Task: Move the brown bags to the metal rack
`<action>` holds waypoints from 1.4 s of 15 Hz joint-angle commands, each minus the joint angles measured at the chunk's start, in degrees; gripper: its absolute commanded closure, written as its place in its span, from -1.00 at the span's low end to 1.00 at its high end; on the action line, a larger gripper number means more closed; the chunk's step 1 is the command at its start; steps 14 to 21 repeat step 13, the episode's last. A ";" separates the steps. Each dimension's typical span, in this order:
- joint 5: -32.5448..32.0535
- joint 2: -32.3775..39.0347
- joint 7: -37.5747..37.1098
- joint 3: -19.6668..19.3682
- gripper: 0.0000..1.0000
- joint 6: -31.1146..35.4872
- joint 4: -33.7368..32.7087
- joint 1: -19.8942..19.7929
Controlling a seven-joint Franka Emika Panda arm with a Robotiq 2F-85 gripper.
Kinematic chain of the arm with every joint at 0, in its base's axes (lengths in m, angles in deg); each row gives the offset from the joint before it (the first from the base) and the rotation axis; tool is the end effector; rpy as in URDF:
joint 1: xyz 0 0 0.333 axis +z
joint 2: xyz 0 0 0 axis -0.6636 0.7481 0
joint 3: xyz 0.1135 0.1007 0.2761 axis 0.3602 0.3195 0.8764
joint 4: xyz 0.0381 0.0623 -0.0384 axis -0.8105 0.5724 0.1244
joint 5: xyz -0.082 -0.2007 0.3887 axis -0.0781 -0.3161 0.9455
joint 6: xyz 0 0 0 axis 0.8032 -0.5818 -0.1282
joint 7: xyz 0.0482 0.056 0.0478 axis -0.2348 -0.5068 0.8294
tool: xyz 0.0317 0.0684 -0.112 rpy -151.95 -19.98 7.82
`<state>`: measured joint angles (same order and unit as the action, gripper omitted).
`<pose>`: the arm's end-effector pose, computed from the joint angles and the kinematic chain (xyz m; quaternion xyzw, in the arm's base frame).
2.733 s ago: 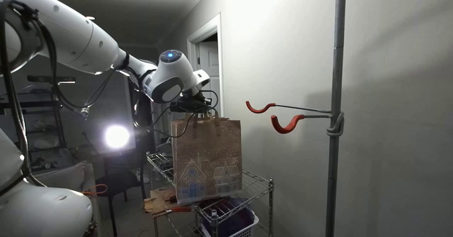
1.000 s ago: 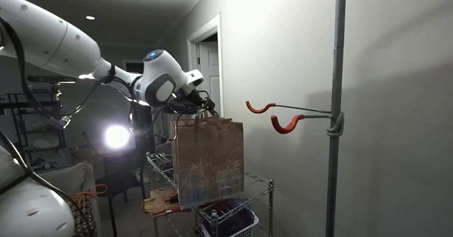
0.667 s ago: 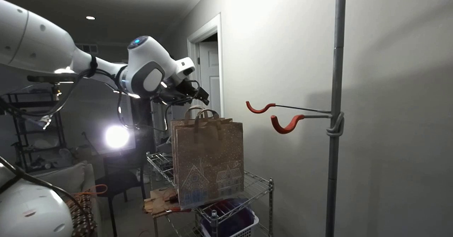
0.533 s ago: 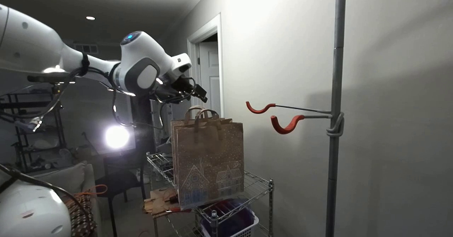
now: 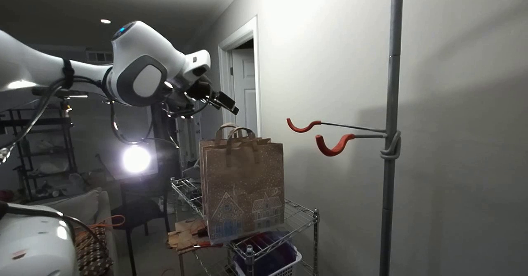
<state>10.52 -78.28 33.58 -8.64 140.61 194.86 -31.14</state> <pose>0.4029 0.1235 0.6043 -0.8801 -0.0371 -0.4599 0.1118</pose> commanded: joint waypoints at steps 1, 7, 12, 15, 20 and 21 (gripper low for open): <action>-0.21 -0.75 -0.67 -0.12 -1.00 -0.14 0.23 -0.26; -0.20 -2.07 -1.03 -0.16 -1.00 -0.14 0.97 -0.59; -0.20 -2.07 -1.03 -0.16 -1.00 -0.14 0.97 -0.59; -0.20 -2.07 -1.03 -0.16 -1.00 -0.14 0.97 -0.59; -0.20 -2.07 -1.03 -0.16 -1.00 -0.14 0.97 -0.59; -0.20 -2.07 -1.03 -0.16 -1.00 -0.14 0.97 -0.59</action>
